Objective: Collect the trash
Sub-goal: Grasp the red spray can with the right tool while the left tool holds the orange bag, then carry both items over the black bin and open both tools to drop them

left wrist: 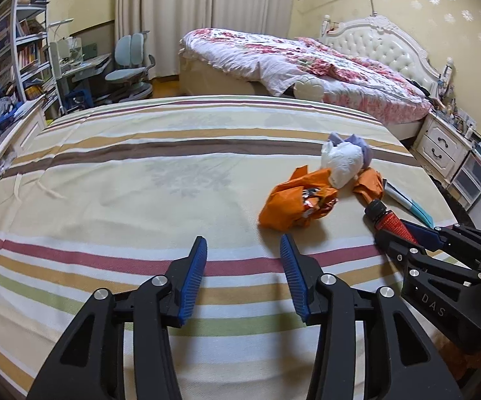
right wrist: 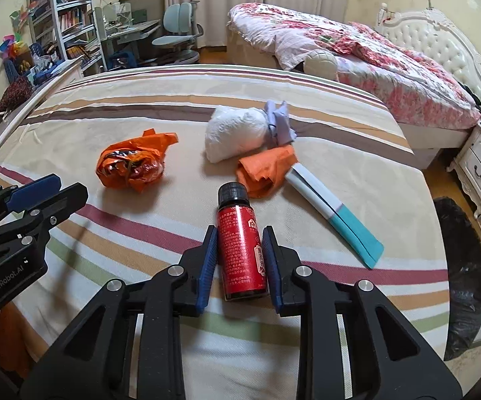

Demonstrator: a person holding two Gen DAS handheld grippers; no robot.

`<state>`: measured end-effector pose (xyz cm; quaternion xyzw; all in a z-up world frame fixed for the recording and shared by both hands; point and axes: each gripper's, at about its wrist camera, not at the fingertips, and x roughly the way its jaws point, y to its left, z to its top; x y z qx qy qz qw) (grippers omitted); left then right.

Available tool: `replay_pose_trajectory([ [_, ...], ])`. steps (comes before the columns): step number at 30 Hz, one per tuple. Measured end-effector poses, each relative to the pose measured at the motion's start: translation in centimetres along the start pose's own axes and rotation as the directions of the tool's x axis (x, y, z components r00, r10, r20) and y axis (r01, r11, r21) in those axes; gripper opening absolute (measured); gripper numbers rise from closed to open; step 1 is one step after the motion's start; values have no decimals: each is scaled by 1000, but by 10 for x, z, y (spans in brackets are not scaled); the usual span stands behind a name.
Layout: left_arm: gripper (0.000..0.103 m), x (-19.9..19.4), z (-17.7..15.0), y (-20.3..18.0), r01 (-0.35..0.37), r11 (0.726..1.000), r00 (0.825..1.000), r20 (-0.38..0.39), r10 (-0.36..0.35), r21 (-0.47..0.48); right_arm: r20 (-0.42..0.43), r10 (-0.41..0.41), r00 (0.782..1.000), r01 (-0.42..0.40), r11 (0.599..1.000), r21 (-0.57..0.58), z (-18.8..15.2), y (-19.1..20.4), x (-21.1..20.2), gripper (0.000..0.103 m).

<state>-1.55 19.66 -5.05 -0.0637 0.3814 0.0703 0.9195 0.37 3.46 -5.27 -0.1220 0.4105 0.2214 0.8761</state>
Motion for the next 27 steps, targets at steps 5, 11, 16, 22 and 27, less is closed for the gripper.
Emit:
replay_pose_trajectory([
  [5, 58, 2, 3, -12, 19, 999, 1000, 14, -20, 44, 8, -12, 1000, 12, 999, 47, -6, -16, -3, 25],
  [11, 66, 14, 12, -27, 28, 996, 1000, 9, -29, 86, 13, -13, 1000, 12, 998, 65, -5, -24, -2, 25],
  [16, 70, 24, 22, -35, 25, 993, 1000, 11, -26, 115, 13, -8, 1000, 7, 998, 67, -3, -26, -1, 25],
  [22, 69, 33, 28, -38, 33, 992, 999, -1, -33, 124, 13, -7, 1000, 6, 998, 69, -3, -27, 0, 25],
  [27, 54, 35, 26, -37, 46, 991, 999, -20, -44, 126, 14, -7, 1000, 6, 998, 70, -3, -28, 0, 25],
])
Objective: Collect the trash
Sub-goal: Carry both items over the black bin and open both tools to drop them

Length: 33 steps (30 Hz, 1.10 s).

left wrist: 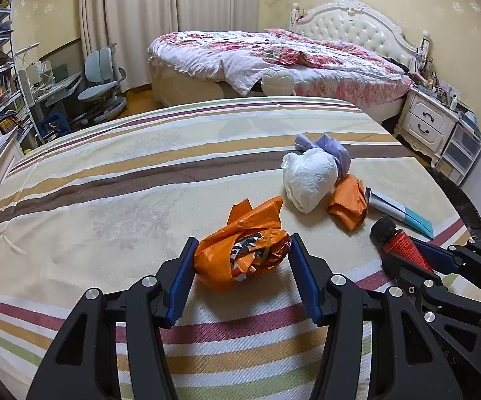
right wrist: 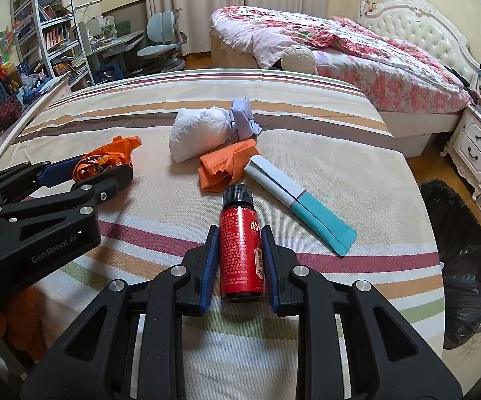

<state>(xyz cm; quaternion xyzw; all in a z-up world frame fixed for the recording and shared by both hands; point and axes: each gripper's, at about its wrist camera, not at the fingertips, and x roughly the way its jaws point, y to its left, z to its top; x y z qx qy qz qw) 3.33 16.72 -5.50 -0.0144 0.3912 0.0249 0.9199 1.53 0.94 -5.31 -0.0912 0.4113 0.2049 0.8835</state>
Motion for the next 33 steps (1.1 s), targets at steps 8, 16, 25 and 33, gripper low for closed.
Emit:
replay_pose_trajectory([
  [8, 53, -4, -1, -1, -2, 1000, 1000, 16, 2, 1, 2, -6, 1000, 6, 1000, 3, 1, 0, 0, 25],
  [16, 53, -11, -4, 0, -28, 999, 999, 33, 28, -20, 20, -8, 1000, 8, 1000, 11, 0, 3, -5, 23],
  [25, 53, -20, -7, 3, -38, 997, 999, 34, 40, -70, 60, -8, 998, 6, 1000, 24, 1, 0, -19, 23],
  [33, 53, -41, -7, -17, -3, 998, 997, 80, 9, -69, 119, -41, 992, 33, 997, 73, -1, -22, -48, 23],
])
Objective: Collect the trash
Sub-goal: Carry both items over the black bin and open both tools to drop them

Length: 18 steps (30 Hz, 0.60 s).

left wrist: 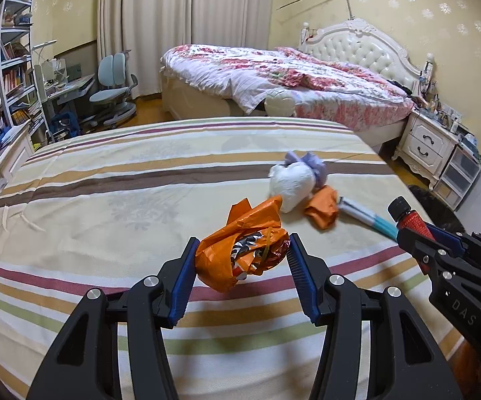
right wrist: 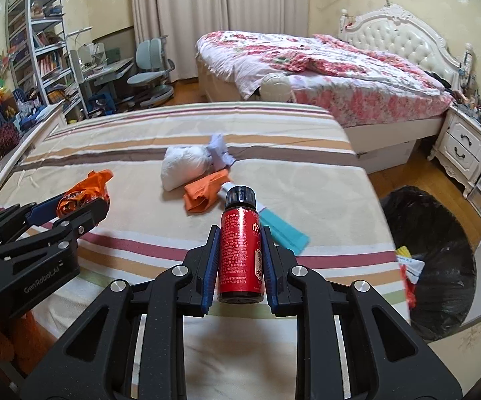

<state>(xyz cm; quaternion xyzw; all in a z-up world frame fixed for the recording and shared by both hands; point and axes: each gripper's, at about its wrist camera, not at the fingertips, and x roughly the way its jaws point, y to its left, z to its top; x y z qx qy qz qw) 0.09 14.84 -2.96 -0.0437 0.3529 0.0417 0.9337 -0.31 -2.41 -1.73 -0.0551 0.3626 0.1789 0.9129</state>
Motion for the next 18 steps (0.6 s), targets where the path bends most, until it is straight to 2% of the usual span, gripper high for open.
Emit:
replay_pose_trajectory([
  [8, 53, -11, 7, -44, 74, 996, 997, 34, -75, 42, 65, -92, 994, 87, 993, 75, 3, -51, -28, 23],
  [18, 53, 2, 21, -129, 181, 975, 981, 45, -189, 132, 78, -246, 966, 228, 954, 193, 5, -140, -40, 23],
])
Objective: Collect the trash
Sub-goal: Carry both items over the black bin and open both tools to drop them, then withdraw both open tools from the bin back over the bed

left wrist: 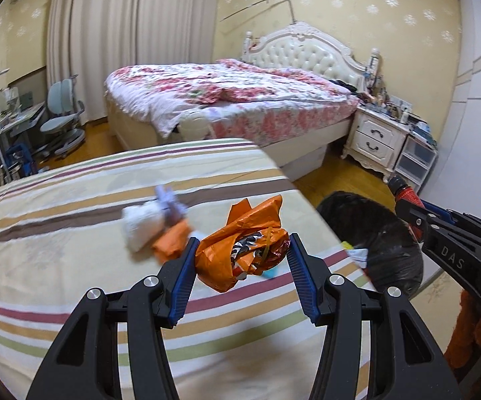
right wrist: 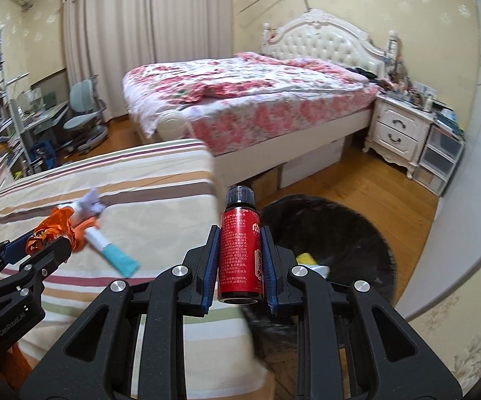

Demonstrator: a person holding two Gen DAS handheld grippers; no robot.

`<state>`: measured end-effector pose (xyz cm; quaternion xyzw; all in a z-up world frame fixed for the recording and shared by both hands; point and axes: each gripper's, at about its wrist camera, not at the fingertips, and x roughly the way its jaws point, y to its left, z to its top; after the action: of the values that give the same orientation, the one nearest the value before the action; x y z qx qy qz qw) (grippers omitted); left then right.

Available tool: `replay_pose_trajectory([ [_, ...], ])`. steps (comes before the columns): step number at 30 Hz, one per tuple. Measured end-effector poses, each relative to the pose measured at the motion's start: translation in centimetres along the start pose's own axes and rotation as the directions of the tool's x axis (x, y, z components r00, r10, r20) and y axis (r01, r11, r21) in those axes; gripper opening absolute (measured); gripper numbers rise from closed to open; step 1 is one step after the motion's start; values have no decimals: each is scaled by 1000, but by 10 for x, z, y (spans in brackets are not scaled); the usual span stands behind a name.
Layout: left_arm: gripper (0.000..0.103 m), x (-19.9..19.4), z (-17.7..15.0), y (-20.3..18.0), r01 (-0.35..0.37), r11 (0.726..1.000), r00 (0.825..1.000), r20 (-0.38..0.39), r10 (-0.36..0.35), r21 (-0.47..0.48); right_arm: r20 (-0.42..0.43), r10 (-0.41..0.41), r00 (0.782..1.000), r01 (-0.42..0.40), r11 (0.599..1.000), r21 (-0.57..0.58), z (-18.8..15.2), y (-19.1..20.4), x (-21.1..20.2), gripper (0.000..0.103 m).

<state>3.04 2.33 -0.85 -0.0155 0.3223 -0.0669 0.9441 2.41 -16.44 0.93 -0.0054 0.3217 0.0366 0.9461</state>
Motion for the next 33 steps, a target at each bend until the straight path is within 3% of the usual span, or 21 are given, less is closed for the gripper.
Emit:
replay_pose_trajectory([
  [14, 53, 62, 19, -93, 83, 990, 996, -39, -79, 118, -54, -77, 996, 82, 992, 100, -4, -76, 41, 23],
  [25, 54, 95, 24, -117, 81, 982, 994, -81, -68, 169, -75, -79, 994, 90, 984, 154, -6, -103, 59, 24],
  [27, 57, 103, 24, -119, 76, 982, 993, -103, -59, 172, -73, -73, 995, 84, 983, 165, -6, -107, 63, 28],
  [29, 68, 108, 22, -118, 58, 984, 993, -111, -40, 167, -65, -91, 994, 101, 979, 175, -7, -110, 63, 39],
  [33, 71, 110, 19, -114, 49, 988, 992, -124, -31, 146, -67, -109, 992, 120, 976, 180, -10, -113, 63, 40],
])
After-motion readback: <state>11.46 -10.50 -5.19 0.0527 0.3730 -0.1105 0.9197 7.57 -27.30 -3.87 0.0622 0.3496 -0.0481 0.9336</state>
